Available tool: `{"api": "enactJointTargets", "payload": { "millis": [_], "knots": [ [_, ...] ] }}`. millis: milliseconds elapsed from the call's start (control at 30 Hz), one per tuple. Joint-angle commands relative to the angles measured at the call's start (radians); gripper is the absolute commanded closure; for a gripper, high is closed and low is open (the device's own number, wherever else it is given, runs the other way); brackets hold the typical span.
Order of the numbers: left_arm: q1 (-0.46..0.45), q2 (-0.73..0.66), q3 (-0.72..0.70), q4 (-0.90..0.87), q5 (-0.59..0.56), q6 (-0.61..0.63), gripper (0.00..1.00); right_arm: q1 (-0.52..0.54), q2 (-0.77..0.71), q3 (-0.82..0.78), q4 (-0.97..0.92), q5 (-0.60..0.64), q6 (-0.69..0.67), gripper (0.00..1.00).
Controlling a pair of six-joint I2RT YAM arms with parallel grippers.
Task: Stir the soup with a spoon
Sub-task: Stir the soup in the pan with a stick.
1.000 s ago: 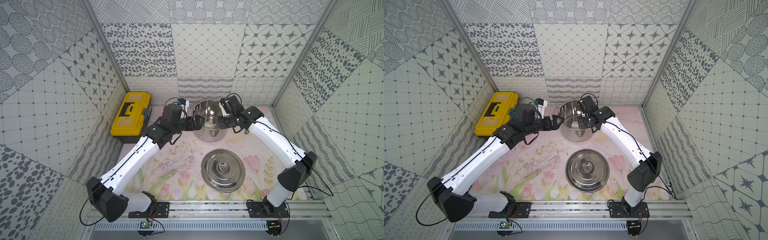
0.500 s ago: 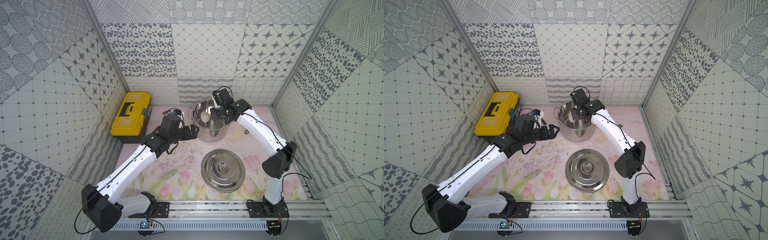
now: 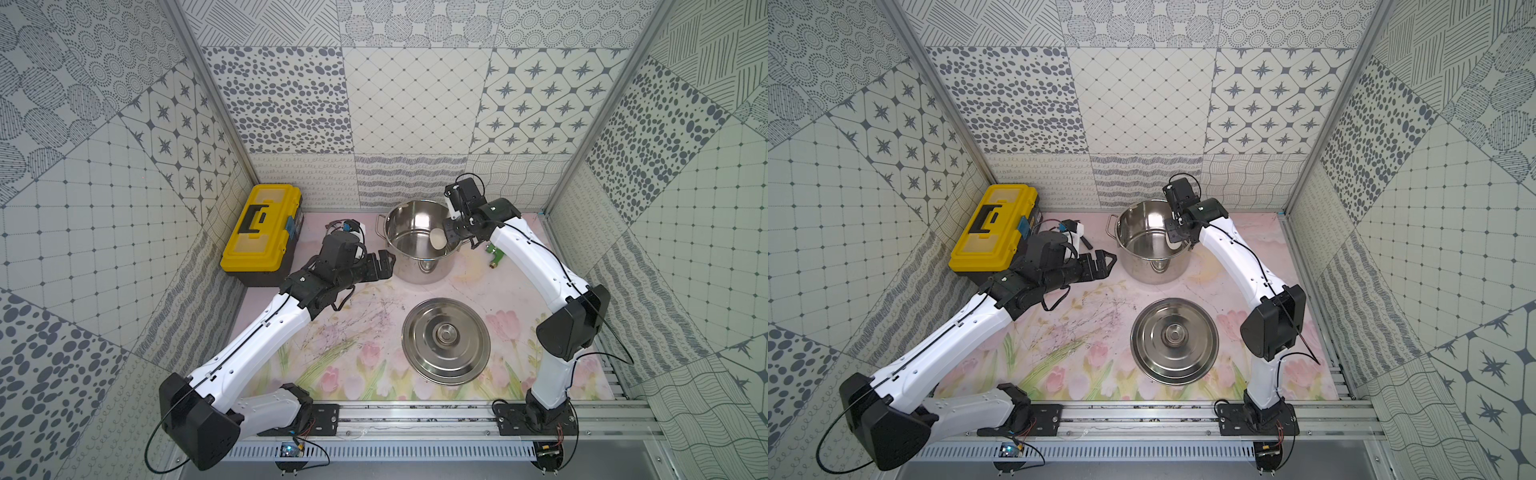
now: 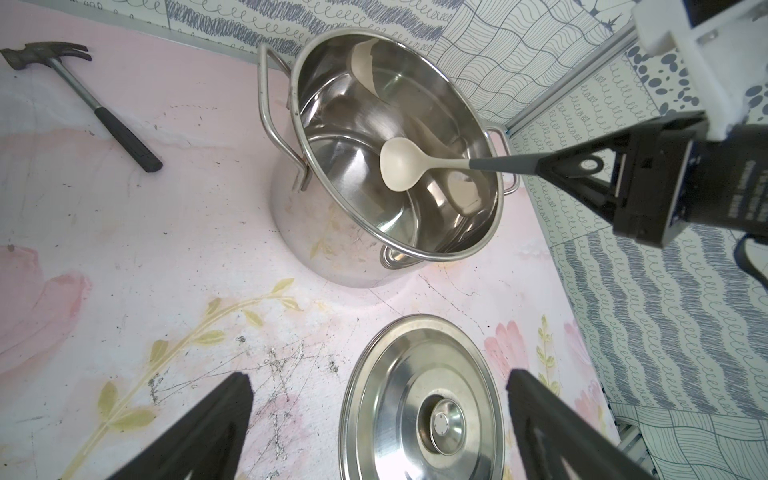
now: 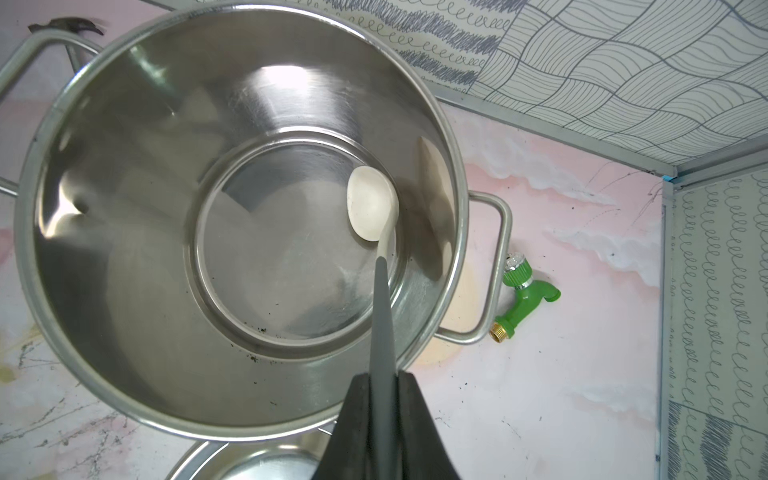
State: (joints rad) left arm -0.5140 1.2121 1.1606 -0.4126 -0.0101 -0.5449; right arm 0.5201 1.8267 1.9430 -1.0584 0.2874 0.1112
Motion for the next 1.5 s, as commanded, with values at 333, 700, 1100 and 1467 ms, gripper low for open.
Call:
{"api": "enactJointTargets", "payload": {
  "millis": [333,700,1100,1467],
  "knots": [
    [-0.001,0.02,0.045,0.061,-0.015,0.042,0.01,0.078,-0.135,-0.09,0.037,-0.126,0.052,1.0],
    [-0.001,0.0,0.034,0.047,-0.018,0.01,0.01,0.1,0.038,0.134,0.037,0.001,0.031,1.0],
    [-0.001,-0.03,0.011,0.053,-0.028,0.016,0.0,-0.005,0.045,0.162,0.018,0.014,0.003,1.0],
    [-0.001,0.003,0.032,0.078,-0.012,0.031,0.01,-0.022,-0.11,-0.054,0.019,-0.01,-0.03,1.0]
  ]
}}
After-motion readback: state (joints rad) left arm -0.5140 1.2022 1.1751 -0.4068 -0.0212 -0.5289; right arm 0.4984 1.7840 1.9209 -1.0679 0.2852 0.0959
